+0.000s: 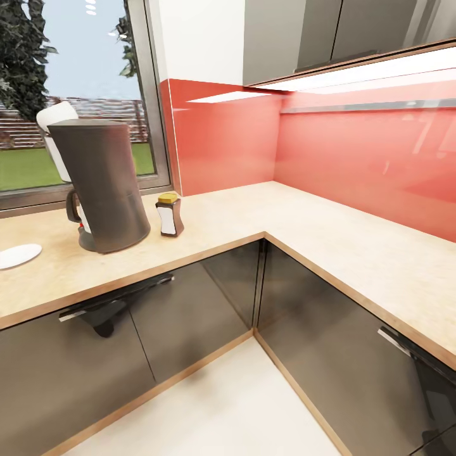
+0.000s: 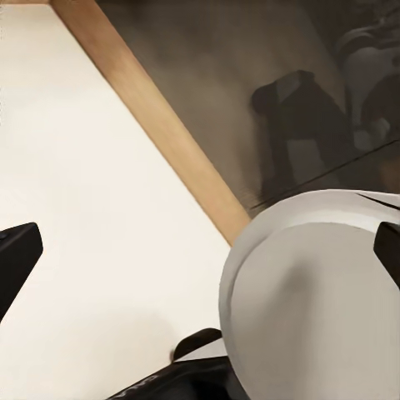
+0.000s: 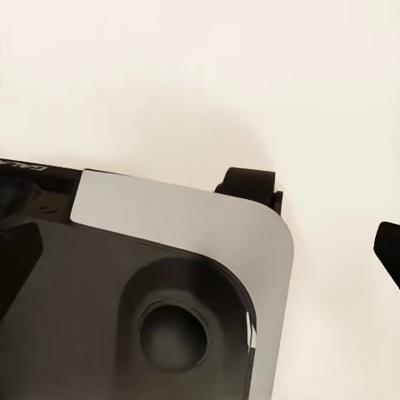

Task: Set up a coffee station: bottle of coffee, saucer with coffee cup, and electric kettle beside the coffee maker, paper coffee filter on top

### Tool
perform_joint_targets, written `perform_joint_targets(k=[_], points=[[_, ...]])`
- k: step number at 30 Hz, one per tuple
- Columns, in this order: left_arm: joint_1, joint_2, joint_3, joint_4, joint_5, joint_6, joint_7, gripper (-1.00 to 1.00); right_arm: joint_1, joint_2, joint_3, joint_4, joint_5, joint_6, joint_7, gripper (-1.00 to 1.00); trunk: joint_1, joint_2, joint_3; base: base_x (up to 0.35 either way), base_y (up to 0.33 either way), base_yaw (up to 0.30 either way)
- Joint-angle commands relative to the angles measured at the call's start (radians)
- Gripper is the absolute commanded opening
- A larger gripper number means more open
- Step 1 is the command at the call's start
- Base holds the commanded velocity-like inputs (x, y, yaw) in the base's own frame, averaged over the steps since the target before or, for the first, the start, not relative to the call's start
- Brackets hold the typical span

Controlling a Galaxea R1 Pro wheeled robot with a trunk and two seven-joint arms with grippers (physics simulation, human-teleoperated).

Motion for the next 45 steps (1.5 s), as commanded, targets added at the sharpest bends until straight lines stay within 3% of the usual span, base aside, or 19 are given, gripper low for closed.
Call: perform_joint_targets(k=[1, 13, 17, 23, 28, 29, 37, 45], points=[[-0.001, 0.000, -0.008, 0.000, 0.009, -0.004, -0.002, 1.00, -0.001, -0.001, -0.008, 0.002, 0.010, -0.005, 0.001, 1.00, 0.000, 0.000, -0.001, 0.000, 0.000, 0.052], [0.005, 0.009, -0.001, 0.002, 0.010, -0.002, 0.003, 1.00, -0.001, 0.000, -0.008, 0.002, 0.010, -0.005, 0.000, 1.00, 0.000, 0.000, -0.001, 0.000, 0.000, 0.206], [0.030, 0.010, 0.060, 0.002, 0.010, 0.000, 0.005, 1.00, -0.001, 0.000, -0.008, 0.002, 0.010, -0.005, -0.001, 1.00, 0.000, 0.000, -0.001, 0.000, 0.000, 0.264], [0.070, 0.010, 0.188, 0.002, 0.011, 0.003, 0.005, 1.00, -0.001, 0.001, -0.008, 0.002, 0.008, -0.005, 0.000, 1.00, 0.000, 0.000, -0.001, 0.000, 0.000, 0.268], [0.092, 0.008, 0.226, 0.002, 0.011, 0.003, 0.007, 1.00, -0.001, 0.005, -0.010, 0.001, 0.007, -0.005, 0.002, 1.00, 0.000, 0.000, -0.001, 0.000, 0.000, 0.269], [0.103, 0.005, 0.236, 0.003, 0.011, 0.003, 0.044, 1.00, -0.001, 0.008, -0.010, 0.000, 0.007, -0.006, 0.001, 1.00, 0.000, 0.000, -0.001, 0.000, 0.000, 0.272], [0.108, -0.009, 0.240, 0.002, 0.010, 0.003, 0.141, 1.00, -0.001, 0.004, -0.011, -0.001, 0.007, -0.008, -0.001, 1.00, 0.000, 0.000, -0.001, 0.000, 0.000, 0.272], [0.108, -0.016, 0.241, 0.002, 0.010, 0.005, 0.158, 1.00, -0.001, 0.002, -0.014, -0.001, 0.007, -0.008, -0.002, 1.00, 0.000, 0.000, -0.001, 0.000, 0.000, 0.272]])
